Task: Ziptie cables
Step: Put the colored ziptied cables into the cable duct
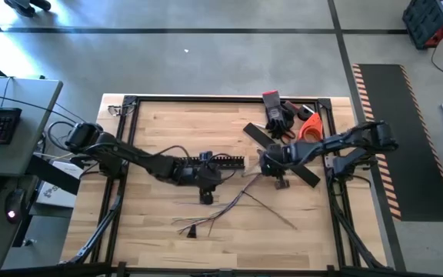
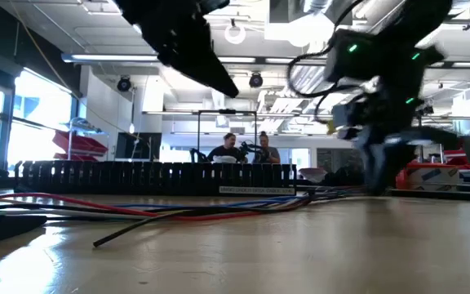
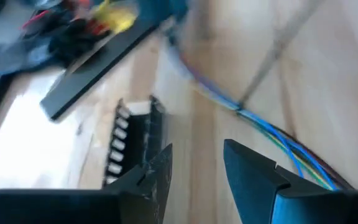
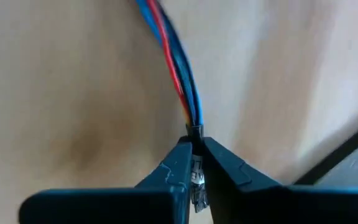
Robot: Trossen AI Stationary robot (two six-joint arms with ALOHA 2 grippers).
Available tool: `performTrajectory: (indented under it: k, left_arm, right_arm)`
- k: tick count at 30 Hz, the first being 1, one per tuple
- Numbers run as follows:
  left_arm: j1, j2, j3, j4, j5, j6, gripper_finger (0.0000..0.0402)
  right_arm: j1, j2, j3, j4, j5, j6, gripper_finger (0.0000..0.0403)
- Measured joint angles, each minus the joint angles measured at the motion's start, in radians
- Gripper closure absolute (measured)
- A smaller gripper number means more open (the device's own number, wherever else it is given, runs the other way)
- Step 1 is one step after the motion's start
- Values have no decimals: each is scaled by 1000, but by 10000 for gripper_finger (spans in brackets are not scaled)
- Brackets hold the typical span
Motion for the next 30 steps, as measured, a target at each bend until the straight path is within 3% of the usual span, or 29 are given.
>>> performTrajectory:
  k: [4, 11, 16, 23, 30]
  left_arm:
    - [-43, 11, -35, 114, -31, -110, 276]
    - [-80, 124, -88, 374, 78, -164, 220]
    - [-81, 243, -86, 571, 80, -164, 185]
    - [-80, 388, -83, 848, 76, -200, 177]
    - [-94, 473, -83, 864, 59, -295, 182]
  right_arm:
    - [126, -132, 59, -105, 85, 152, 398]
    - [318, -304, 144, -174, 204, 386, 401]
    - [410, -317, 190, -175, 222, 429, 401]
    - [466, -315, 215, -170, 237, 435, 402]
    - [469, -325, 278, -254, 275, 459, 402]
